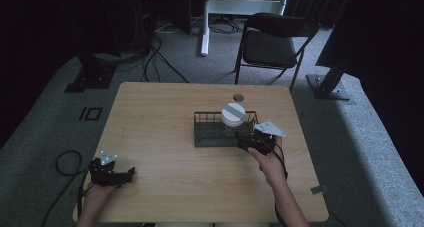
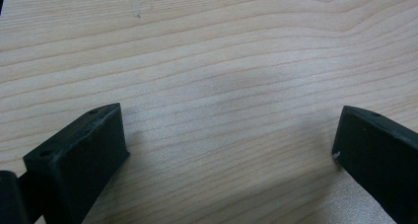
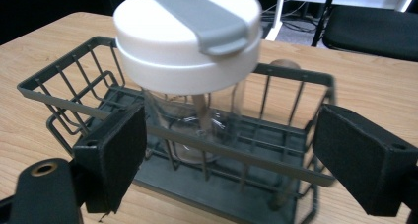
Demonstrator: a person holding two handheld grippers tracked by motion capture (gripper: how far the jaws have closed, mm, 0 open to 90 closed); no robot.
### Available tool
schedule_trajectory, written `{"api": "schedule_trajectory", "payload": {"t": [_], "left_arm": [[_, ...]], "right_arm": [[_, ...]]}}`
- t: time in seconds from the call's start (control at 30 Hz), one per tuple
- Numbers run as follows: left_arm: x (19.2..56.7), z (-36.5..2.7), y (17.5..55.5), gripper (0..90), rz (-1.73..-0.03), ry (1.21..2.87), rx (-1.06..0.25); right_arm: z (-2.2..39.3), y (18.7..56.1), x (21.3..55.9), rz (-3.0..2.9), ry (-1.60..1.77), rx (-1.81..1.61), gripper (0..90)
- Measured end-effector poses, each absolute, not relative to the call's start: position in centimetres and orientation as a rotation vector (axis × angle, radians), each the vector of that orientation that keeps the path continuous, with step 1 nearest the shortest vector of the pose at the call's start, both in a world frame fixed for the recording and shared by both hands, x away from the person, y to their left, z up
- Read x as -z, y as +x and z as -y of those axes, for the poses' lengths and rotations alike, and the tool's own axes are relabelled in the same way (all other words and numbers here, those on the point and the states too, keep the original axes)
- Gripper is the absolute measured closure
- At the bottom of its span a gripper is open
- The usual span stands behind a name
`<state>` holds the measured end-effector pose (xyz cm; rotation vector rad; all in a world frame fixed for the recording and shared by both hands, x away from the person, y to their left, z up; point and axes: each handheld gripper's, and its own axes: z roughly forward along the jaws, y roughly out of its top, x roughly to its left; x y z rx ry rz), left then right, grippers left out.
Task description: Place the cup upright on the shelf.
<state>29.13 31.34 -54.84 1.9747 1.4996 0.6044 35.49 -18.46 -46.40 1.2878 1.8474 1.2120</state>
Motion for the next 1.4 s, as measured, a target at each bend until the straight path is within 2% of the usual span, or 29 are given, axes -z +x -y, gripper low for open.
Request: {"api": "schedule_trajectory", "payload": {"t": [0.63, 1.4], "left_arm": [[54.8, -31.3, 29.1, 0.1, -1.5, 1.974, -0.604], [54.8, -31.3, 29.1, 0.1, -1.499, 1.975, -0.604]], "right_arm": [[21.3, 33.7, 46.9, -1.838, 1.292, -1.172, 12.9], [23.6, 32.7, 51.0, -1.937, 1.346, -1.109, 12.7]]}}
